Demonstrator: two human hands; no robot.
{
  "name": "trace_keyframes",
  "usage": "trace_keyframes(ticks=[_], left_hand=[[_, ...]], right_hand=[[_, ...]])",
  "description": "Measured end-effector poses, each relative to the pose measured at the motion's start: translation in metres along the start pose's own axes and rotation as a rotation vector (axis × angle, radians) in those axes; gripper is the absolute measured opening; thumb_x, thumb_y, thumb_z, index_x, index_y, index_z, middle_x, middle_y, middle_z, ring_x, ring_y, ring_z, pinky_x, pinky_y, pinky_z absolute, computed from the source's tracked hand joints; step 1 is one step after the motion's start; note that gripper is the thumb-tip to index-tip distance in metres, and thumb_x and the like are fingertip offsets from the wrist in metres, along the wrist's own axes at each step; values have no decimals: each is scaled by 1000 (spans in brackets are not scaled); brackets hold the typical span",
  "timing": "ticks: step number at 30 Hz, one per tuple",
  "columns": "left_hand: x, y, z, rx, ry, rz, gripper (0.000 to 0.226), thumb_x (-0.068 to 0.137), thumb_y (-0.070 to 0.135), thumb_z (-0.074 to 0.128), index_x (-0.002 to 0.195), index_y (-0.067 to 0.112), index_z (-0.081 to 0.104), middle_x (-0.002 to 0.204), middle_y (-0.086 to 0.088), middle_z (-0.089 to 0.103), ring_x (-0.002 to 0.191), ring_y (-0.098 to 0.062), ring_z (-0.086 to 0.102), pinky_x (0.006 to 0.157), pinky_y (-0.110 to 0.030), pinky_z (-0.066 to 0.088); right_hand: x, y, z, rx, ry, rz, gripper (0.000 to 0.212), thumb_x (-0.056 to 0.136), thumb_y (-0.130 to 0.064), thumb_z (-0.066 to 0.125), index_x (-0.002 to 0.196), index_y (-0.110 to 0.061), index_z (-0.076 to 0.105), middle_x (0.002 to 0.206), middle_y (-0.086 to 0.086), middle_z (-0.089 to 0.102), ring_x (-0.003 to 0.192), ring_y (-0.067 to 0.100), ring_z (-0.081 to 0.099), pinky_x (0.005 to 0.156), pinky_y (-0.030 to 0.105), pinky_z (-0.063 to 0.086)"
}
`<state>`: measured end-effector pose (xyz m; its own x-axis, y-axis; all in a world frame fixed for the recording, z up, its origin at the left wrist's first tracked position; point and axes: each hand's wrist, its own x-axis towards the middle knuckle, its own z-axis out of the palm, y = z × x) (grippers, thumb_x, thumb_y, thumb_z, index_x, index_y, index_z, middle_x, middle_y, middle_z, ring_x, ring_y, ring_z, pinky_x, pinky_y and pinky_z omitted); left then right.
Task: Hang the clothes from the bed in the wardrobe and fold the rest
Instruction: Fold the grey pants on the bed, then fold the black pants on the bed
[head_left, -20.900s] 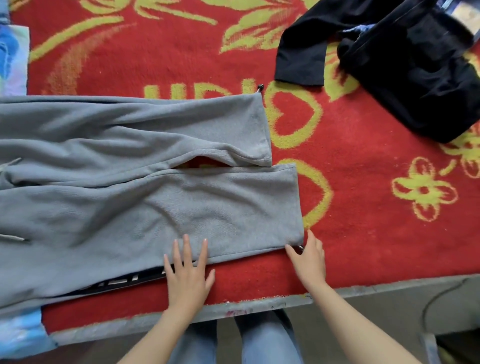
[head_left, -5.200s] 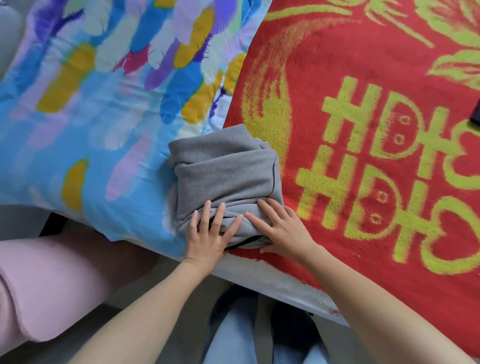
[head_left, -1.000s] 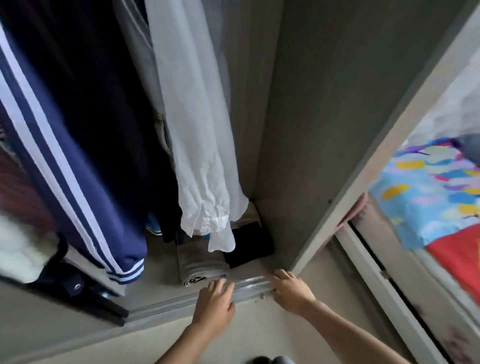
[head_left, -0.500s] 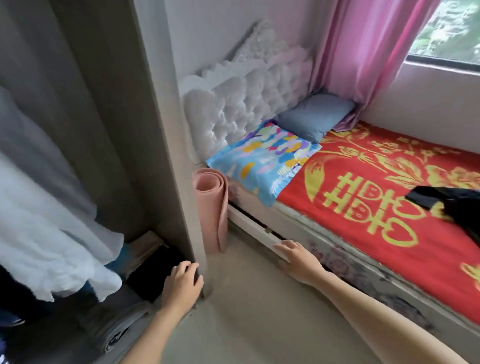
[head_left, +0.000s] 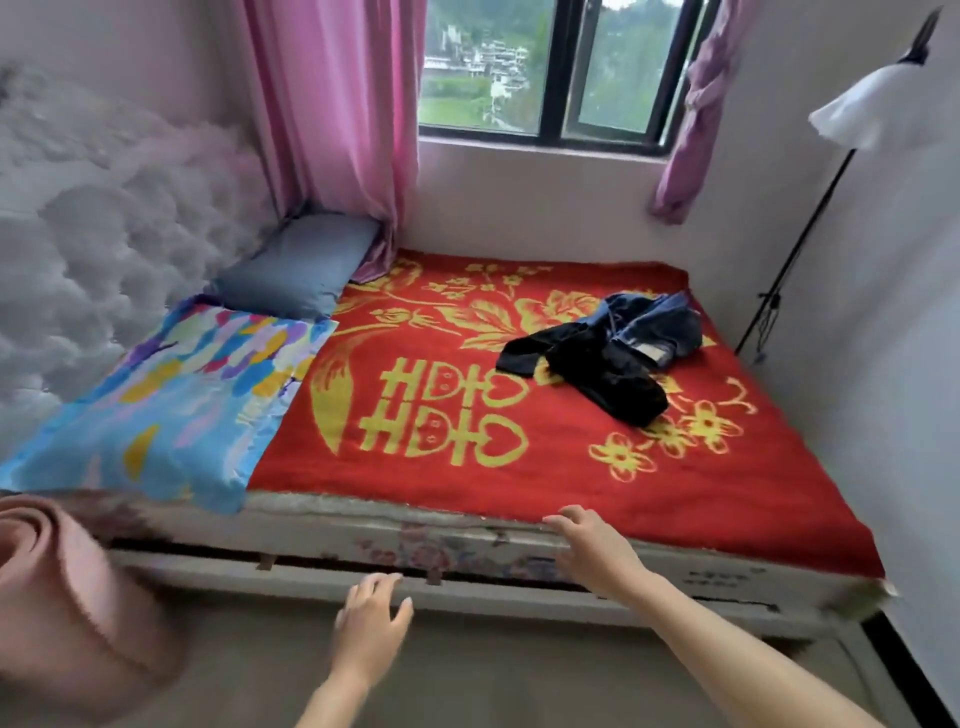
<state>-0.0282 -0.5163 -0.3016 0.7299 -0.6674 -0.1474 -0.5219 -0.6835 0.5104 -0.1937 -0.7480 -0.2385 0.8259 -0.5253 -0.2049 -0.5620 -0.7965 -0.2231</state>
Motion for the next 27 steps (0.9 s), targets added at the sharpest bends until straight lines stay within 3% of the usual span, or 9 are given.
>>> trace_keyframes(ticks=[7,14,21,27], left_hand=[[104,58,-5,-7,17,141,40,96,29,48,134,15,46,133,0,49,124,-16,41,100,-30,36],[240,71,-10,-12,39,121,42,95,29,50,134,12,47,136,-4,48,127,-20,41,102,-35,38],[378,97,-16,36,3,132,41,96,31,48,134,16,47,136,-2,48,126,-20,41,98,-33,40],[434,149,11,88,-101,250,43,97,33,44,137,17,43,138,1,44,128,-16,38,102,-30,38]], right_hand=[[33,67,-26,-13,21,158,48,95,-25,46,142,-20,37,143,8,37,127,23,38,99,34,41],[133,122,-59,-12,60,245,46,96,-26,47,141,-21,40,142,7,38,128,23,41,96,33,44],[217,174,-92,-41,37,391,46,95,-27,45,141,-23,38,143,3,36,128,20,39,92,29,45],[238,209,-83,-24,-49,485,47,95,-29,45,141,-23,36,143,2,35,125,18,42,95,30,43]])
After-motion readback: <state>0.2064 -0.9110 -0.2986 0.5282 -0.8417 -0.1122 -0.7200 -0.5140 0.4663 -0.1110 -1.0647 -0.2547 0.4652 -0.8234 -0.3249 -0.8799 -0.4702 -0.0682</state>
